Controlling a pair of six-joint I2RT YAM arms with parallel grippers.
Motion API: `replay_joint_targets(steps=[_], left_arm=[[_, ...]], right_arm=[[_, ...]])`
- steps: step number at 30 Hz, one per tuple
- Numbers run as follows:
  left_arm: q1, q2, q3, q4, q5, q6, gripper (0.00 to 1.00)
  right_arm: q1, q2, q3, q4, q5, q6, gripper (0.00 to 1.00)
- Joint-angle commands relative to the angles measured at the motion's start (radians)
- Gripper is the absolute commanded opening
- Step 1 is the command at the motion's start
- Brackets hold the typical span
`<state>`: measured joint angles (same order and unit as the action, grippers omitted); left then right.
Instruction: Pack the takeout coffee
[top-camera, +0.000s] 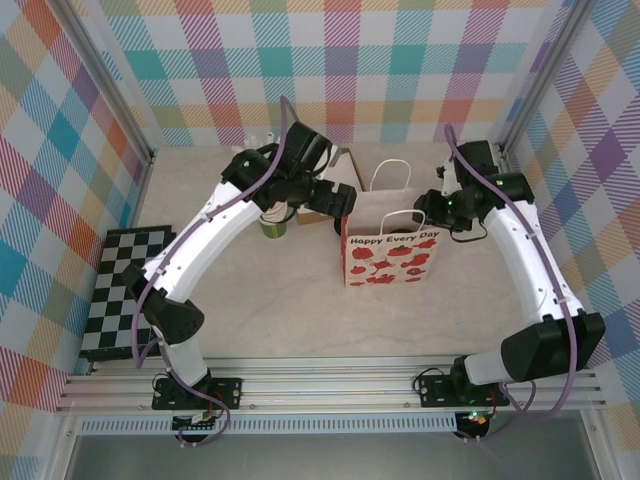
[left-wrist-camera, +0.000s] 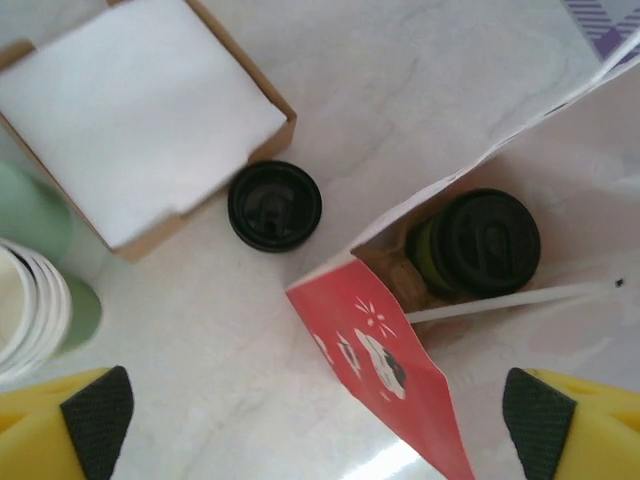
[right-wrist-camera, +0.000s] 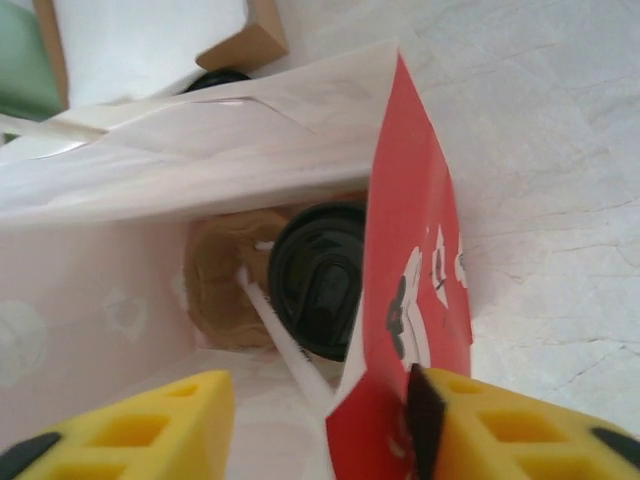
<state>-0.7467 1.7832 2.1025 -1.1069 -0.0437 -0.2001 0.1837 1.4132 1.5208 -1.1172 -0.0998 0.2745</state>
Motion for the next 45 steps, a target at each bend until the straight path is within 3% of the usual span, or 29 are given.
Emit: replay_joint_targets(steps=[1,7,14,21,26,31,36,45], left_arm=[[-0.011,-0.025,-0.057,0.031,0.024,-0.140,0.92],[-0.011,-0.063,-0.140,0.040,-0.003,-0.180,0.87],[0.021,-0.182,-0.291,0.077,-0.028,-0.210,0.88],[0.088,-0.333,-0.472,0.137,-0.022,-0.219,0.70],[0.101,-0.381,-0.513,0.109,-0.066,-0.201,0.55],[0.111,-0.413,-0.565,0.137,-0.070,-0.163,0.60],[0.127,-0.352,-0.515,0.168,-0.053,-0.117,0.63],[0.133,-0.220,-0.380,0.151,-0.096,-0.021,0.34]], right_arm=[[0.002,0.001,0.039,-0.039,0.000,-0.047,0.38],[0.028,-0.025,0.010,-0.017,-0.100,-0.041,0.24],[0.094,-0.034,-0.002,-0.002,-0.149,-0.008,0.21],[0.217,0.026,0.025,0.040,-0.136,0.014,0.20],[0.308,0.093,0.082,0.046,-0.130,0.012,0.18],[0.351,0.128,0.123,0.044,-0.115,0.017,0.17],[0.356,0.108,0.115,0.022,-0.086,0.027,0.17],[0.356,0.042,0.055,0.031,-0.066,0.051,0.17]])
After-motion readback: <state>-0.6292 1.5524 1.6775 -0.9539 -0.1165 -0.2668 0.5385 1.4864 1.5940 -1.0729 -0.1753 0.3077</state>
